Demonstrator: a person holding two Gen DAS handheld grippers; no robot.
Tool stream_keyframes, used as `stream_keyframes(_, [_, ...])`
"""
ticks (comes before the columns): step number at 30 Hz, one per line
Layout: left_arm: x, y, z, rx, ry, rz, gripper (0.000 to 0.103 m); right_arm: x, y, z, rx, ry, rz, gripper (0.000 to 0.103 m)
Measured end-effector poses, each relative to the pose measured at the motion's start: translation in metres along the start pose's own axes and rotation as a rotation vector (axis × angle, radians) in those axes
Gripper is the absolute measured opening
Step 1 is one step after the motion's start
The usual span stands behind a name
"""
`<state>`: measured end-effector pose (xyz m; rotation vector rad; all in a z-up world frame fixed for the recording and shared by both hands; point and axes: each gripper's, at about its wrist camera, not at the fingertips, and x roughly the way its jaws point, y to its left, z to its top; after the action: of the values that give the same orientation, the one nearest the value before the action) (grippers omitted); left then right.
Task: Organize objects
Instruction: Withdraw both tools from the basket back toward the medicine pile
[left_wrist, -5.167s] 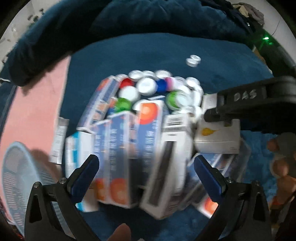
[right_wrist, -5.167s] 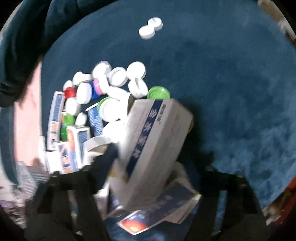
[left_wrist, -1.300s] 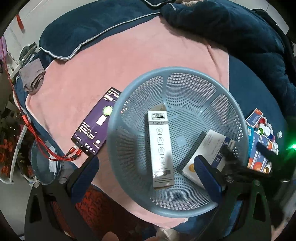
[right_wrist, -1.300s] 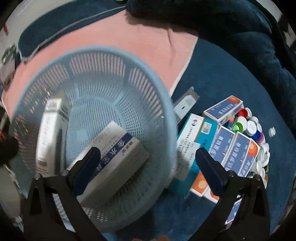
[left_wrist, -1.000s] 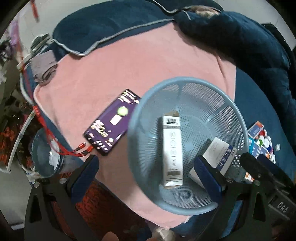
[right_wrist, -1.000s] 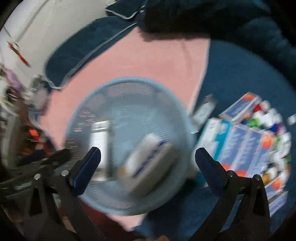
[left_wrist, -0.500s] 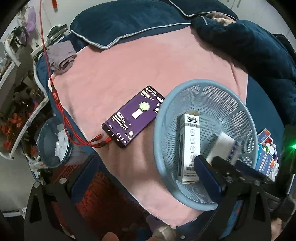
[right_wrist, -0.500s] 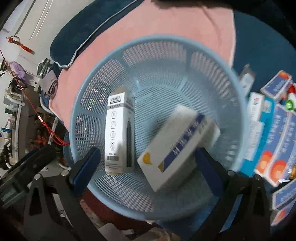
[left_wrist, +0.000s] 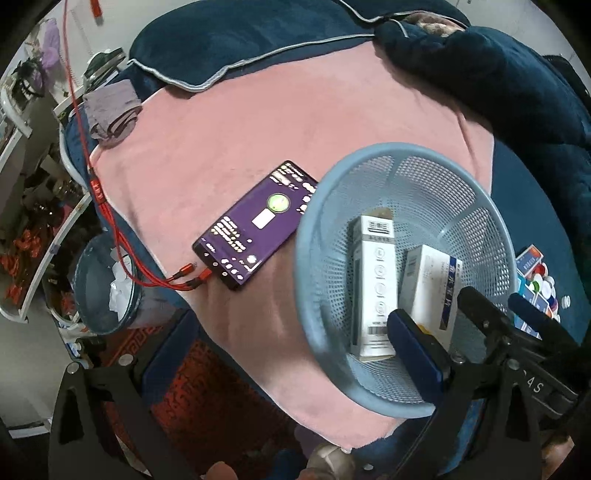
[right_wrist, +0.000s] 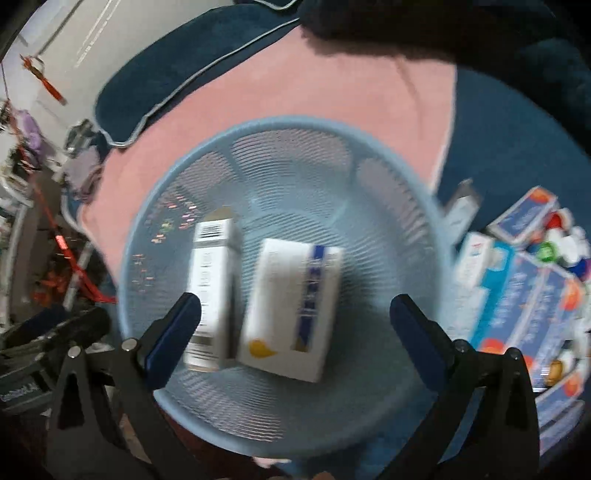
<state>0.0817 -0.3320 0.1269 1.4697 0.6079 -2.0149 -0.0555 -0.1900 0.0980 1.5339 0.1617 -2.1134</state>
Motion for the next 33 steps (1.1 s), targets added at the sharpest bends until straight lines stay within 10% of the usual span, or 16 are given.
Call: stream_keyframes(33, [-0.019,-0.091,-0.019,0.163,0.009,-0.047,0.102,-0.053,-0.067,-0.023,0.067,0.004,-0.105,0.103])
